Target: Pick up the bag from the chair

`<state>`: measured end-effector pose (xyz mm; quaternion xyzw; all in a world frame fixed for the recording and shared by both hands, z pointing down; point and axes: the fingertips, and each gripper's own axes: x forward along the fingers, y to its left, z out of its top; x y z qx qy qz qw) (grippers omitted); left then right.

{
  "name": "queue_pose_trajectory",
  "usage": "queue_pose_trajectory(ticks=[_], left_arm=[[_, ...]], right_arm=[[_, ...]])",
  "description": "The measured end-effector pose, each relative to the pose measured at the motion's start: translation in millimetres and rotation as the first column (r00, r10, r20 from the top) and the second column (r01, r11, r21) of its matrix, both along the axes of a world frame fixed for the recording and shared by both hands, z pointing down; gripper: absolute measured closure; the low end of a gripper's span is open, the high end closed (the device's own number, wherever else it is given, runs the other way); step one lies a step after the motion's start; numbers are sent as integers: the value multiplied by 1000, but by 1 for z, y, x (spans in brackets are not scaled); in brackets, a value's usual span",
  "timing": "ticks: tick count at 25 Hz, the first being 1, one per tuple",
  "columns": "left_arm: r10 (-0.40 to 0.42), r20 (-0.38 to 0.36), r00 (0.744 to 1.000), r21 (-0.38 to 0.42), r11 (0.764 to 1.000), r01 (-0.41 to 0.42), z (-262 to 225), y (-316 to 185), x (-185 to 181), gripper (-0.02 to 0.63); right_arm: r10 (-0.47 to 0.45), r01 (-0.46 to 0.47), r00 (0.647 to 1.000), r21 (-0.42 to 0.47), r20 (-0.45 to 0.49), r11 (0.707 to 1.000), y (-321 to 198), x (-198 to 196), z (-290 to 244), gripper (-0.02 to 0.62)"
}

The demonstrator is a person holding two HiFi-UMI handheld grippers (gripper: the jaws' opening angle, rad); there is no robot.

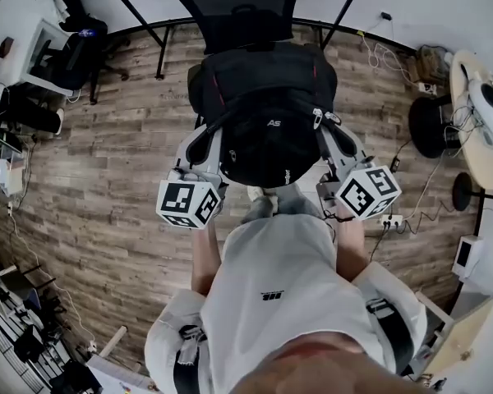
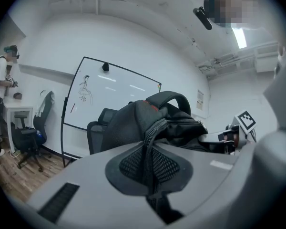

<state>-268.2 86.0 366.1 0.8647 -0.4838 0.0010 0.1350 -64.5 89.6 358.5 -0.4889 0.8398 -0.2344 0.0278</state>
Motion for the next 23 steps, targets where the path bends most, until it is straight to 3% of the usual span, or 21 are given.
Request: queue_pose_trajectory(ticks=[10, 23], left_arm=[[3, -2, 1000, -27, 1000, -3, 5, 43, -23, 586], [-7, 4, 1000, -30, 1000, 7, 5, 47, -28, 586]], right_arm=[[-15, 14, 1000, -36, -13, 999, 42, -23, 6, 584], [-38, 38, 999, -37, 6, 999, 46, -29, 10, 584]])
